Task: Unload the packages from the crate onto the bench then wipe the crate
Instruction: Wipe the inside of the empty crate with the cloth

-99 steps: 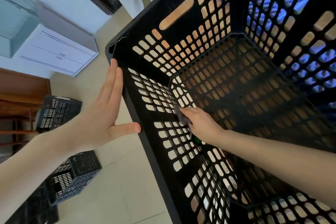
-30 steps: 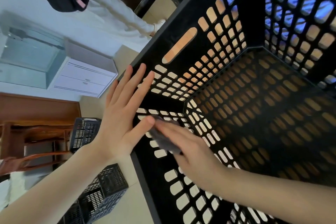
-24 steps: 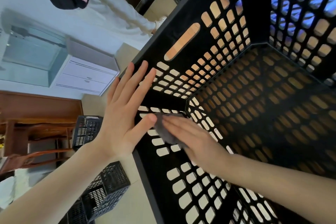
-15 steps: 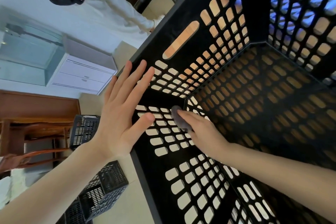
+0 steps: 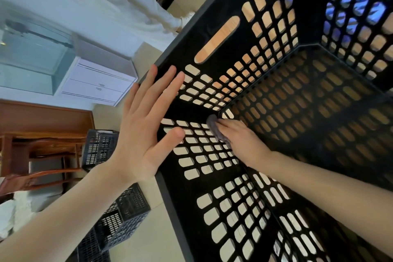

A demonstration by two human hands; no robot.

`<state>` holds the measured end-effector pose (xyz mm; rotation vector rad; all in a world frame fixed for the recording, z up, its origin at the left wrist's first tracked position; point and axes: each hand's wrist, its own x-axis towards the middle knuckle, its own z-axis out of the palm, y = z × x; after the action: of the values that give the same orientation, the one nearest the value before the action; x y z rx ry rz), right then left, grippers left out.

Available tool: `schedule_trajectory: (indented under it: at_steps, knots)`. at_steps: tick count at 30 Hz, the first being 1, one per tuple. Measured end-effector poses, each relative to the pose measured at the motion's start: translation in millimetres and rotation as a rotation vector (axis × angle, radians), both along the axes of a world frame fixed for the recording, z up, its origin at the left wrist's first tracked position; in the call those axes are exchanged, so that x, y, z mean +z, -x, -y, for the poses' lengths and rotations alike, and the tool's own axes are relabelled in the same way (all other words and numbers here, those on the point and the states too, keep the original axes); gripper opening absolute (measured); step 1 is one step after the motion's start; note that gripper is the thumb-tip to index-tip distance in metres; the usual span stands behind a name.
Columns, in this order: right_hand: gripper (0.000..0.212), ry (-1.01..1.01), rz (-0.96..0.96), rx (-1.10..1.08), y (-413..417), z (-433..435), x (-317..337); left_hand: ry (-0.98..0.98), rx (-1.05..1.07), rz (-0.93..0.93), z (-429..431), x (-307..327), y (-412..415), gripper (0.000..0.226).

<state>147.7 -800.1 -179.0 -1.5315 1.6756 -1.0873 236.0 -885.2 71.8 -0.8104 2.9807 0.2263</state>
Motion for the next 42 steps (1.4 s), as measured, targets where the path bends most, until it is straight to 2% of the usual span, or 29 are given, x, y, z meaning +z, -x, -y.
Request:
schedule_trajectory:
  at_steps: [2, 6, 10, 12, 14, 18, 21, 24, 26, 29, 34, 38, 42]
  knots:
    - [0.062, -0.042, -0.031, 0.01, -0.6, 2.9, -9.9, -0.005, 0.004, -0.003, 0.1, -0.2, -0.4, 0.078]
    - [0.057, -0.068, 0.231, -0.088, -1.0, 6.8, 35.3, -0.007, 0.001, -0.015, 0.3, -0.2, -0.5, 0.078]
    - [0.058, 0.298, 0.438, -0.056, -6.2, 0.5, 115.0, 0.002, -0.022, -0.022, 1.6, -0.7, -1.0, 0.075]
    - [0.049, 0.49, 0.45, -0.031, -11.4, 3.8, 135.0, 0.005, -0.03, -0.026, 1.8, -0.9, -0.9, 0.074]
    - [0.045, 0.533, 0.381, -0.022, -12.8, 11.4, 125.5, 0.007, -0.031, -0.028, 1.7, -0.8, -1.4, 0.074]
    - [0.052, 0.236, 0.058, -0.02, 1.1, 17.4, 42.3, 0.002, -0.008, -0.022, 0.8, -0.9, -1.2, 0.077]
    - [0.056, 0.017, -0.109, 0.096, 12.3, 10.1, 1.5, -0.009, 0.011, -0.023, -0.7, -0.2, -0.7, 0.076]
    - [0.048, -0.069, -0.068, 0.19, 19.5, 13.4, 4.6, -0.003, 0.01, -0.025, -0.1, 0.0, -0.8, 0.075]
    - [0.049, -0.106, 0.012, 0.155, 25.5, 14.5, 16.0, 0.002, 0.001, -0.025, 0.9, 0.1, -2.0, 0.074]
    - [0.053, -0.287, 0.085, 0.178, 29.1, 3.8, 29.7, 0.007, 0.005, -0.038, 2.9, -1.0, -4.0, 0.07]
    - [0.051, -0.38, 0.208, 0.12, 20.2, -28.9, 48.3, -0.002, 0.021, -0.069, 0.4, -1.1, -6.2, 0.067]
    - [0.048, -0.509, 0.215, 0.165, 20.3, -61.8, 66.1, -0.009, 0.016, -0.098, 2.3, -2.8, -9.7, 0.066]
    - [0.051, -0.599, 0.121, 0.237, 25.1, -87.5, 92.9, 0.003, -0.014, -0.126, 7.4, -7.5, -13.6, 0.066]
